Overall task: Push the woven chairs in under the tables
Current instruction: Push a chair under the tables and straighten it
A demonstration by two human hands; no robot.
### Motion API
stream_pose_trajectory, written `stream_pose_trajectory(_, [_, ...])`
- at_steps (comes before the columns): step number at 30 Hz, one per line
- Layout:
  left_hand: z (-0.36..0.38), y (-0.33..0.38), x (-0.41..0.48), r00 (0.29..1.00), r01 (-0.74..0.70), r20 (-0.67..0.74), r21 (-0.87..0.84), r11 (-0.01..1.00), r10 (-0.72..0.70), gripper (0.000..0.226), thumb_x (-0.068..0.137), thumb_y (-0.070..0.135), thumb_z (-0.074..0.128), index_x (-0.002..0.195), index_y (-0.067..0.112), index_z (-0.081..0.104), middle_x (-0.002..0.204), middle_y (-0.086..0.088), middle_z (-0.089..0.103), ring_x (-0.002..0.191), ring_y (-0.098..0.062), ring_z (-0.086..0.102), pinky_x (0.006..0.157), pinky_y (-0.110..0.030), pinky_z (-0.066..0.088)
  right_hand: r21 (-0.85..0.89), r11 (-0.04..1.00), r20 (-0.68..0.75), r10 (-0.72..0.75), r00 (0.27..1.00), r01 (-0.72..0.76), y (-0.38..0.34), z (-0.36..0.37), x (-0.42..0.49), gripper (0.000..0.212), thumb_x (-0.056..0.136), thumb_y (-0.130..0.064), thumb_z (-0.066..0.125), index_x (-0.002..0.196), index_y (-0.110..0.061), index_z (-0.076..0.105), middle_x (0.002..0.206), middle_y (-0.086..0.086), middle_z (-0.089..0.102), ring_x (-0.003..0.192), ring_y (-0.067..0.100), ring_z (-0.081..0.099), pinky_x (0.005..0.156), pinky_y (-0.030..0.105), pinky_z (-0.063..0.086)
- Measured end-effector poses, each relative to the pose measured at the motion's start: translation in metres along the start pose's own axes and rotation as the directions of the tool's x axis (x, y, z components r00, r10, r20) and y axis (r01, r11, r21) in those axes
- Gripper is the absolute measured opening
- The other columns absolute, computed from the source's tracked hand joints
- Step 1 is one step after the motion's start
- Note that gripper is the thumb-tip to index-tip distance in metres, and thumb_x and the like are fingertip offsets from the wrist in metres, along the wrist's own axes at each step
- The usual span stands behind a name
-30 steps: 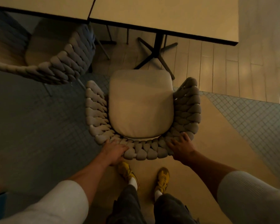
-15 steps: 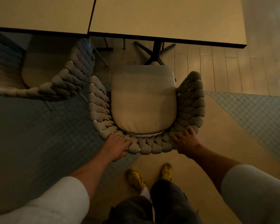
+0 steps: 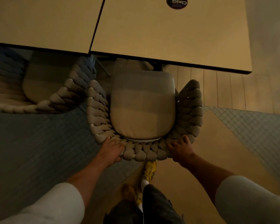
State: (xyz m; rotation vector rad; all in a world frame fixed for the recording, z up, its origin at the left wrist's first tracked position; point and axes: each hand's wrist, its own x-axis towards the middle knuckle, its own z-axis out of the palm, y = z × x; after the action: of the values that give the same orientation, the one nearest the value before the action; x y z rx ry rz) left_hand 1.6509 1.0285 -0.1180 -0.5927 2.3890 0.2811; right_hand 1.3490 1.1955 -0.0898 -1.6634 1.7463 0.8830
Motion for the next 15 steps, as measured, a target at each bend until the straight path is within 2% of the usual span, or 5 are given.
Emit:
stream_pose_trajectory(3, [-0.011,-0.009,0.013,1.0,0.014,-0.005,0.015,1.0,-0.014,0.058,0.063,0.049,0.084,0.116,0.029,0.07,0.116,0.004,0.073,0.115,-0.024,0.065,0.105,-0.049,0.043,-0.001,1.0,-0.031,-0.018,0.999,0.018,0.012,-0.011,0.013,0.066,0.098,-0.042,0.058,0.156,-0.025,0.031,0.157,0.01,0.039,0.143,0.036,0.037,0.121,0.062,0.008])
stream_pose_trajectory(8, [-0.028,-0.019,0.028,0.996,0.022,-0.081,-0.044,0.999,-0.025,0.055,0.085,0.042,0.072,0.135,0.025,0.06,0.142,-0.002,0.06,0.139,-0.026,0.048,0.119,-0.048,0.025,-0.004,1.0,-0.017,-0.017,1.0,0.017,0.024,-0.028,0.024,0.066,0.099,-0.043,0.057,0.156,-0.026,0.029,0.159,0.01,0.035,0.144,0.037,0.034,0.122,0.064,0.007])
stream_pose_trajectory(13, [-0.038,-0.029,0.036,0.999,0.04,-0.033,-0.012,0.999,-0.04,0.063,0.09,0.045,0.065,0.148,0.027,0.046,0.157,0.0,0.045,0.149,-0.023,0.034,0.121,-0.047,0.018,-0.01,1.0,-0.022,-0.011,1.0,0.011,0.03,-0.041,0.03,0.068,0.098,-0.045,0.059,0.156,-0.029,0.029,0.159,0.008,0.035,0.145,0.037,0.033,0.122,0.064,0.007])
stream_pose_trajectory(15, [-0.042,-0.035,0.042,0.999,0.033,-0.035,0.009,0.999,-0.033,0.063,0.09,0.048,0.064,0.147,0.027,0.046,0.156,0.0,0.045,0.148,-0.024,0.035,0.12,-0.047,0.02,0.002,1.0,-0.028,-0.005,1.0,0.005,0.032,-0.044,0.034,0.067,0.097,-0.045,0.059,0.155,-0.03,0.03,0.158,0.007,0.036,0.144,0.037,0.034,0.122,0.063,0.008])
